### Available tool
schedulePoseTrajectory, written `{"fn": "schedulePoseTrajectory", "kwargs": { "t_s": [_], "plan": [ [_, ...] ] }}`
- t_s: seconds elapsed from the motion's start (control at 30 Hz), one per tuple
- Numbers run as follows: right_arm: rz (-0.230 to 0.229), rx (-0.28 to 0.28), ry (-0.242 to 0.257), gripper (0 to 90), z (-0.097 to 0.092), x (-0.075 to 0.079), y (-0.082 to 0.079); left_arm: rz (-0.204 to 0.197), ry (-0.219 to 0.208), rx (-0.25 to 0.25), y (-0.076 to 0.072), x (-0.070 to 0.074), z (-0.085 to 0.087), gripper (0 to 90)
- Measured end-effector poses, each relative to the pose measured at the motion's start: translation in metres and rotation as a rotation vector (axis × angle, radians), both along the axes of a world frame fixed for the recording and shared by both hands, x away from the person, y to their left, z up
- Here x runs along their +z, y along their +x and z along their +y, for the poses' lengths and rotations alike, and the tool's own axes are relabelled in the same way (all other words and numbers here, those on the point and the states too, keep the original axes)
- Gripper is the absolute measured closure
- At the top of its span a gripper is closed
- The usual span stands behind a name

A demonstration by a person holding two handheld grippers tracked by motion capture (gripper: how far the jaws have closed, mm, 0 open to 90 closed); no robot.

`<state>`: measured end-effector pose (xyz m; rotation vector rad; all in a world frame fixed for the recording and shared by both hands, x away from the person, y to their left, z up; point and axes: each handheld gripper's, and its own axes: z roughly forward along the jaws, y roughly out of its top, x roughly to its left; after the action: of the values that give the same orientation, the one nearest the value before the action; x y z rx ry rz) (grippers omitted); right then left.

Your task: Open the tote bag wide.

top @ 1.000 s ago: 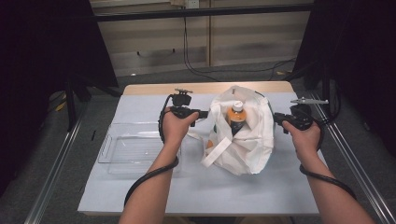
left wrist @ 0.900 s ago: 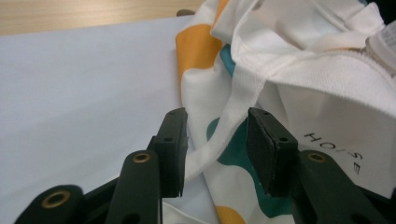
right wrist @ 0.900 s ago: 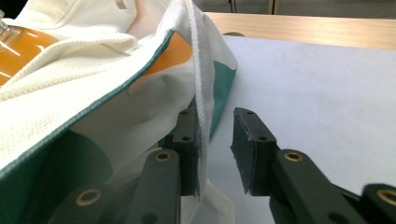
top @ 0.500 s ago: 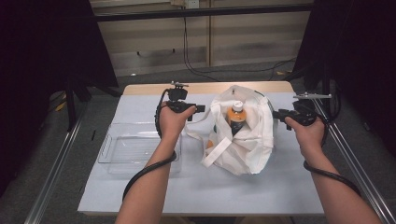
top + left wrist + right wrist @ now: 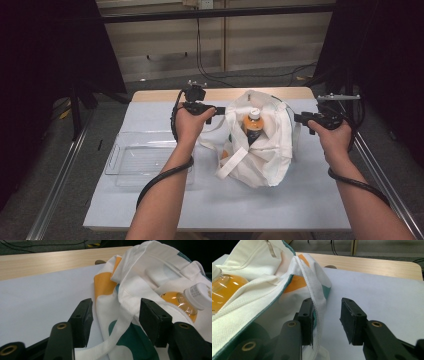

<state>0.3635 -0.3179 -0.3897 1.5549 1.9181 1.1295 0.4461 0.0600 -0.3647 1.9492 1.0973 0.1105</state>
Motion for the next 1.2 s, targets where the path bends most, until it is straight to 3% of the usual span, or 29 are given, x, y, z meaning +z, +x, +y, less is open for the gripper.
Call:
{"fn": "schedulePoseTrajectory", "kwargs": {
  "t_s": [0.2,0.33,0.63,0.8,1.2],
  "plan": [
    [0.002,-0.002,0.004,63.2,0.001,0.001,0.0,-0.003,-0.015,0.016,0.0,0.001,-0.008,36.3],
    [-0.003,0.0,-0.005,62.9,0.001,0.002,-0.001,-0.02,-0.002,0.023,0.0,0.001,-0.008,31.7],
    [-0.004,0.004,0.0,63.0,0.006,0.002,-0.001,0.002,-0.02,0.031,0.004,0.005,-0.009,26.9],
    [-0.002,0.014,-0.009,63.0,0.01,0.002,0.0,0.008,-0.034,0.024,0.002,-0.003,-0.014,26.1],
    [-0.007,0.002,-0.006,61.4,0.008,0.008,0.0,0.002,0.008,0.027,0.002,-0.012,-0.016,26.3]
  ]
}}
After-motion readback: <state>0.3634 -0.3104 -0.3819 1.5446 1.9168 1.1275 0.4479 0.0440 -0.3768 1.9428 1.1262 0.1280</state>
